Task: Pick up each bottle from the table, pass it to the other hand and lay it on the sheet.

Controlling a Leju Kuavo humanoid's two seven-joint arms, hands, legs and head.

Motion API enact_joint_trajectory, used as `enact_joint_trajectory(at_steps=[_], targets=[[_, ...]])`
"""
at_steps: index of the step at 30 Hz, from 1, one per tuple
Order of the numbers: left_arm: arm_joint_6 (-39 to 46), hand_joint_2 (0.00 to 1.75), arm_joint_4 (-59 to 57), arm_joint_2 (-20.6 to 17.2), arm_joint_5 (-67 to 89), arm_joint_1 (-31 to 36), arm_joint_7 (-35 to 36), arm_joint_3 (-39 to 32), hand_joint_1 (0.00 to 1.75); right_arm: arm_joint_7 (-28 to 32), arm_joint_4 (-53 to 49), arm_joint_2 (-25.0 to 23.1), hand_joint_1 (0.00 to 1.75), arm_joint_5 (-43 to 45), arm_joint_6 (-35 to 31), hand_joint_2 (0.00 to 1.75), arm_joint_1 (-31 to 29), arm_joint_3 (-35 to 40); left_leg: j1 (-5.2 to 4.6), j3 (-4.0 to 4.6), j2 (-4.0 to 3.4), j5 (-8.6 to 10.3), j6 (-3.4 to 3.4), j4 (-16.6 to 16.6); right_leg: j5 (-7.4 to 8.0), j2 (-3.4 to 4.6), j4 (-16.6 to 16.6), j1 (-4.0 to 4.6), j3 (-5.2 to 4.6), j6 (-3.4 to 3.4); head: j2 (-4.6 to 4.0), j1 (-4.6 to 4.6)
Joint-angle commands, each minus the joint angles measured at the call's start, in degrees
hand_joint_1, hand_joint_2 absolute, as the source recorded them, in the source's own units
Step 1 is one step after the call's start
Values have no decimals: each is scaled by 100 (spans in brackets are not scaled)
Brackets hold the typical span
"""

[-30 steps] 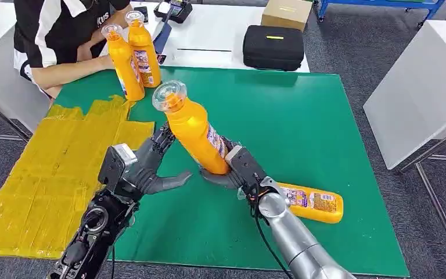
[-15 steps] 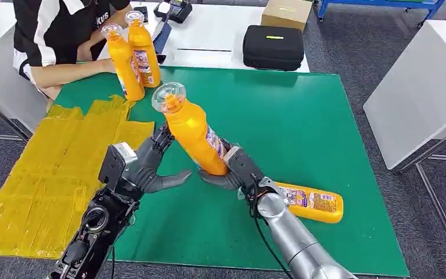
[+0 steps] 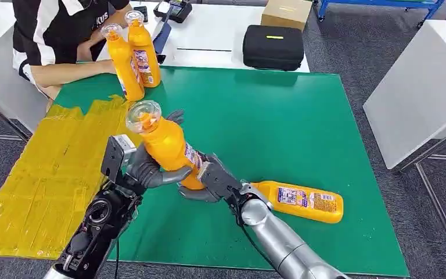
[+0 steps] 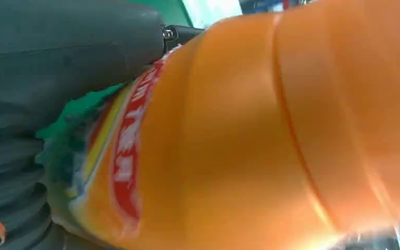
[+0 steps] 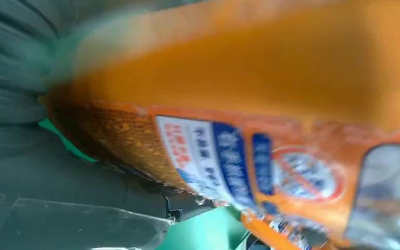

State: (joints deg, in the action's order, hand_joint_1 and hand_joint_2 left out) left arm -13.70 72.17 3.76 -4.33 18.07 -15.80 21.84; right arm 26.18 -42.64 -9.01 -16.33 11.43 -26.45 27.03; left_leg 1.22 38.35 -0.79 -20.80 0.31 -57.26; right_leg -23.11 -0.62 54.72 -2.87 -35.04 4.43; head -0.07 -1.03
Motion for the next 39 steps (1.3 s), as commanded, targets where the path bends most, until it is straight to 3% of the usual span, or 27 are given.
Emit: enact_joint_trajectory(at_steps=[1, 9, 10, 11, 35, 36, 37, 39], targets=[[27, 175, -576, 5, -148, 282, 83, 27, 0, 57, 490, -93, 175, -169, 125, 175, -274, 789, 4, -46, 4, -24, 2, -7, -21, 6, 9, 8, 42, -45, 0, 0], [152, 175, -529, -8, -188, 212, 75, -3, 0, 135, 642, -116, 175, -181, 141, 175, -338, 991, 4, -30, 0, -15, 1, -2, -12, 8, 1, 7, 27, -30, 0, 0], [228, 175, -498, 14, -239, 174, 51, -63, 94, 139, 646, -112, 175, -156, 128, 175, -333, 999, 6, -45, 1, -24, 2, -5, -20, 9, 4, 10, 42, -41, 0, 0], [304, 175, -463, 26, -290, 129, 35, -123, 175, 139, 637, -107, 175, -134, 108, 175, -316, 1001, 4, -30, 1, -15, 2, -1, -12, 6, 0, 7, 28, -30, 0, 0], [821, 175, -649, -64, -569, 67, -185, -165, 175, 178, 231, 122, 173, 7, -480, 175, -29, 772, 6, -29, 11, -14, 1, -2, -14, -3, 1, 9, 27, -32, 0, 0], [843, 175, -619, -79, -565, 47, -190, -197, 175, 182, 84, 150, 45, 50, -546, 175, 42, 688, 5, -42, 15, -20, 2, -3, -21, -5, 4, 8, 38, -41, 0, 0], [850, 175, -587, -83, -567, 15, -181, -230, 175, 167, -55, 178, 0, 67, -599, 175, 111, 631, 5, -25, 13, -10, 1, 0, -12, -6, -1, 8, 22, -29, 0, 0], [869, 175, -453, -58, -535, -87, -212, -311, 175, 114, -727, 354, 0, 152, -806, 175, 411, 463, 6, -42, 16, -21, 2, -3, -22, -6, 2, 10, 40, -41, 0, 0]])
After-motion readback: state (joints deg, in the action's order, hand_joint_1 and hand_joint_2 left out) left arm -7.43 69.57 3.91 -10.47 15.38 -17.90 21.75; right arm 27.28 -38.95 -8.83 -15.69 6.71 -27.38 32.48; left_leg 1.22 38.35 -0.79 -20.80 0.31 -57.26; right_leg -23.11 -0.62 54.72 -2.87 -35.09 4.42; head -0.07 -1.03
